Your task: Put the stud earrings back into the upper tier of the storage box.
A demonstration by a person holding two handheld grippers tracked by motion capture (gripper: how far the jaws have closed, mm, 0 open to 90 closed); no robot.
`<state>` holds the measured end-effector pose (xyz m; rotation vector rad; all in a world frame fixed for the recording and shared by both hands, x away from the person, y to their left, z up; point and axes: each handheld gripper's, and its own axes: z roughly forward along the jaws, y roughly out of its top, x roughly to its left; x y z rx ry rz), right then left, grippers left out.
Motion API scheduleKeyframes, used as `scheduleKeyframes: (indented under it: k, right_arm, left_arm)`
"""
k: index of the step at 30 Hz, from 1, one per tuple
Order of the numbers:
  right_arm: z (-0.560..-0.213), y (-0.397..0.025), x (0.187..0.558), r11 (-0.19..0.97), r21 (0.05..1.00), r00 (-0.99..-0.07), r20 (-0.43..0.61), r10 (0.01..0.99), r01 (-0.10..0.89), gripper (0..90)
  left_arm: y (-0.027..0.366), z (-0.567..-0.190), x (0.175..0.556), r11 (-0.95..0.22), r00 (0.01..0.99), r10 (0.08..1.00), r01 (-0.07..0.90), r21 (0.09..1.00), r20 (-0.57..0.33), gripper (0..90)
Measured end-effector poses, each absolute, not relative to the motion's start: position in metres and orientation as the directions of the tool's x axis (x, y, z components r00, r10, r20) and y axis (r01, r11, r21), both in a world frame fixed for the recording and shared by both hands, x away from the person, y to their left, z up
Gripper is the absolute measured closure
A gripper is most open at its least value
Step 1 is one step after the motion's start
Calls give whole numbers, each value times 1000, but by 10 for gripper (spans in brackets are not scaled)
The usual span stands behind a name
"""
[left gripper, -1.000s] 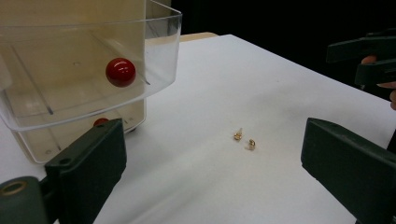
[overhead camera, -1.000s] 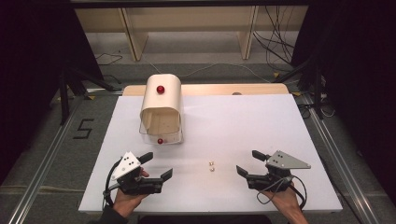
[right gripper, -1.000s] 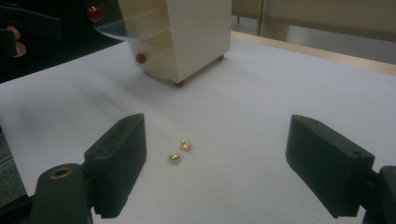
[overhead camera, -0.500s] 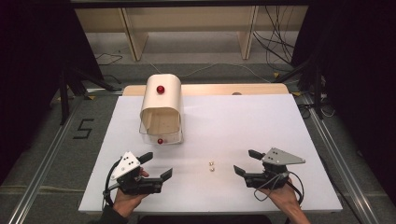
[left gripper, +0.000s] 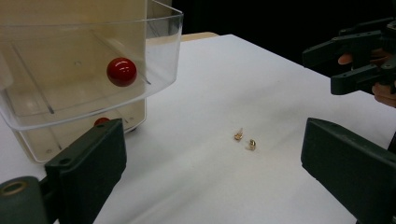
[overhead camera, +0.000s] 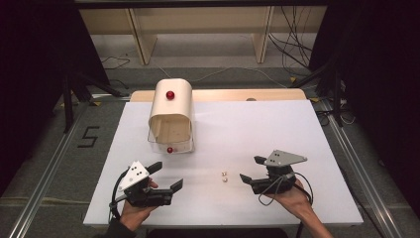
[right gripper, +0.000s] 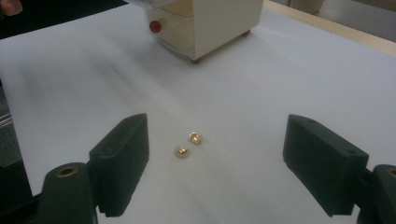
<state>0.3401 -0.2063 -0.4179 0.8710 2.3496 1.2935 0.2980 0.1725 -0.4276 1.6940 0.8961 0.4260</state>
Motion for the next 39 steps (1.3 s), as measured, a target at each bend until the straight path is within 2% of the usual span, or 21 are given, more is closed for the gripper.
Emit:
scheduleKeyframes:
  k: [14,27,39]
  right_arm:
    - [-416,-189,360,458,816,-784,-9,620,353,272]
    - [-430,-160,388,569,735,-828,-19,560,368,319]
    - [-451,-138,408,658,649,-862,-6,506,382,459]
  left_arm:
    - [173,-428,298,-97,647,745,344,934,-161,64]
    - [173,-427,298,-93,647,744,344,934,-165,64]
    - [173,-427,298,-89,646,745,345,934,-168,64]
